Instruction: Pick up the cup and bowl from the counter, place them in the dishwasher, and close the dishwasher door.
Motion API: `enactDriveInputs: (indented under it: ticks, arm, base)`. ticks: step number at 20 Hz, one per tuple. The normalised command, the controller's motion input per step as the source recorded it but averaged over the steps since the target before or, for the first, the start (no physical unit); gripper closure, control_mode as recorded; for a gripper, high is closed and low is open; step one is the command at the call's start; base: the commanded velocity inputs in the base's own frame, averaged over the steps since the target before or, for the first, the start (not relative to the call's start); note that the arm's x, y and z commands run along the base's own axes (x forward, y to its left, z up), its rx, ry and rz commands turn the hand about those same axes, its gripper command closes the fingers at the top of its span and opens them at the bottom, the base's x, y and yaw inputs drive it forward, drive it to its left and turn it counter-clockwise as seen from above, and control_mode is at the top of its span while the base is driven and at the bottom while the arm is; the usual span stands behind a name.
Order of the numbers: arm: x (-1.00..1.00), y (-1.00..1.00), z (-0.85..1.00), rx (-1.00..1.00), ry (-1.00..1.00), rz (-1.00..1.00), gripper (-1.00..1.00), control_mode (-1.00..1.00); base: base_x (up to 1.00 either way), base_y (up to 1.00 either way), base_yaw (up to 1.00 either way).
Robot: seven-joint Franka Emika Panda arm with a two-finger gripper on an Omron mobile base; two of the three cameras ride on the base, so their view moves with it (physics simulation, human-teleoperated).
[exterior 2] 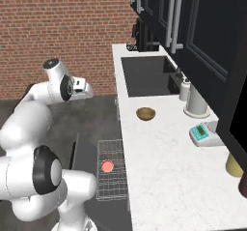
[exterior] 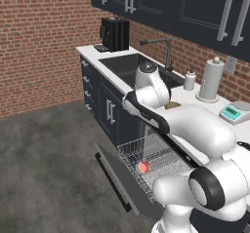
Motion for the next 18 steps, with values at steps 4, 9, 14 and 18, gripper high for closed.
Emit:
enactDriveInputs:
  ticks: [4,9,14,18]
  arm:
    - [0.21,-0.1,-0.59,-0.3,0.21,0.16,-1.0,-1.0]
    - [0.29,-0.26,-0.4,-0.26,0.18,0.11,-1.0,-1.0]
    - [0.28,-0.71,0.0,-0.01,0.0,0.01,-1.0,-1.0]
    - [0.09,-0.63,0.02,0.01,0.0,0.0,-1.0,-1.0]
  base:
    - [0.0,0.0,0.0]
    - [0.0,0.0,0.0]
    - [0.0,0.0,0.0]
    - [0.0,0.0,0.0]
